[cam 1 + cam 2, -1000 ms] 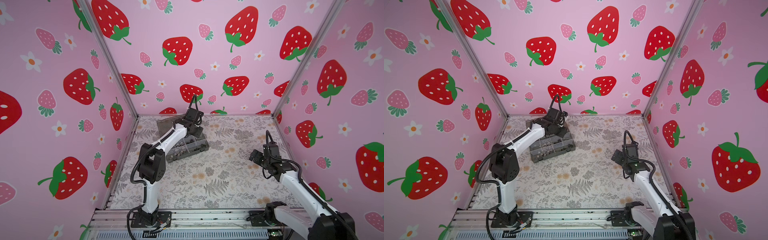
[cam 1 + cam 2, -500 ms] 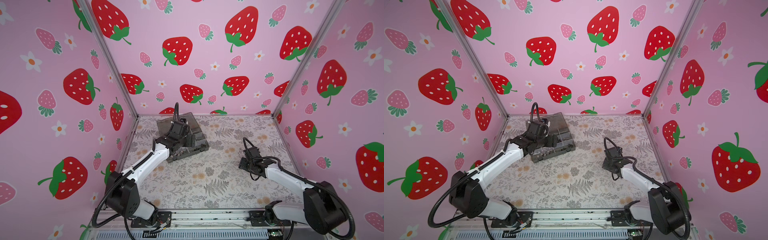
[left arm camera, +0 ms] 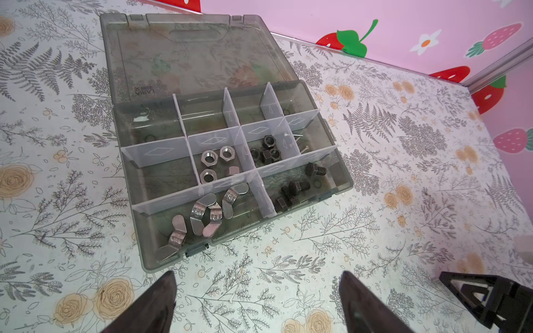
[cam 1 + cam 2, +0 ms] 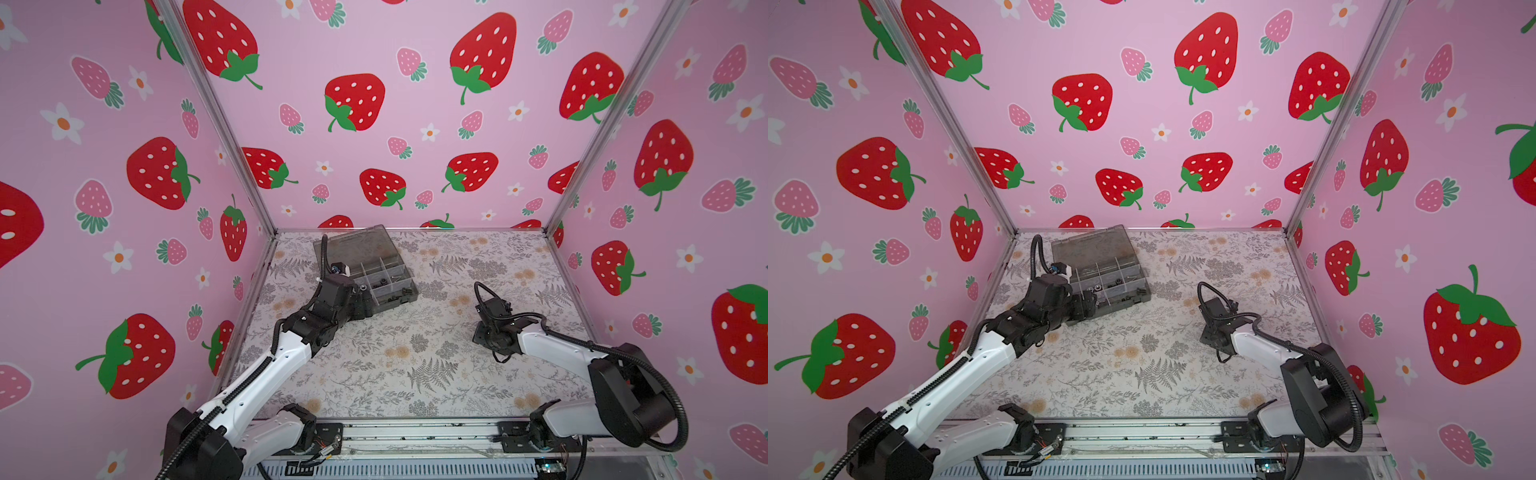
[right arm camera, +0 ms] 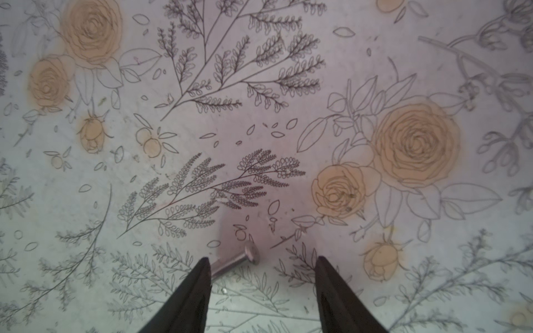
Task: Sort the screws and nuts into containers
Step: Pick up the screw from the center of the table.
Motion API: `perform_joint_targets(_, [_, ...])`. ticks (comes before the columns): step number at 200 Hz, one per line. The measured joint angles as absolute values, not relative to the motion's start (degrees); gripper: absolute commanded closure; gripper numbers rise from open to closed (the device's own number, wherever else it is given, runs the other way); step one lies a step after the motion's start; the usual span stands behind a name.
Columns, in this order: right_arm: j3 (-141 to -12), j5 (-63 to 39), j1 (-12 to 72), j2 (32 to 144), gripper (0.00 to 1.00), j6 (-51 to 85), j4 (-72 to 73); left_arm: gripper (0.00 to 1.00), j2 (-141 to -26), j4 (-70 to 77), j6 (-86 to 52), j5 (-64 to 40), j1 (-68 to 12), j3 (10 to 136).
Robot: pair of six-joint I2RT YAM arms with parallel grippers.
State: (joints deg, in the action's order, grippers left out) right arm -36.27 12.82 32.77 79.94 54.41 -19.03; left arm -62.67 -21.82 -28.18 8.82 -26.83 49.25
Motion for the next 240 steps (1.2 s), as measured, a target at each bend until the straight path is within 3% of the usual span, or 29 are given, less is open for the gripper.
perform_joint_targets(120, [-40.9,14.4,37.2,86.0,0.48,55.2,-19.7,0.12,-58.4,-21.4,-30.9,9.5,-26.8,44.8])
perform_joint_targets(141, [-41.1,15.6,38.2,86.6,0.56,55.9,-19.8,0.12,-58.4,-21.4,-30.9,9.5,-26.8,44.8])
perform_joint_targets(240, [-42.6,18.7,39.4,88.9,0.58,56.6,-19.7,0.12,-59.1,-21.4,-30.8,9.0,-26.7,44.8])
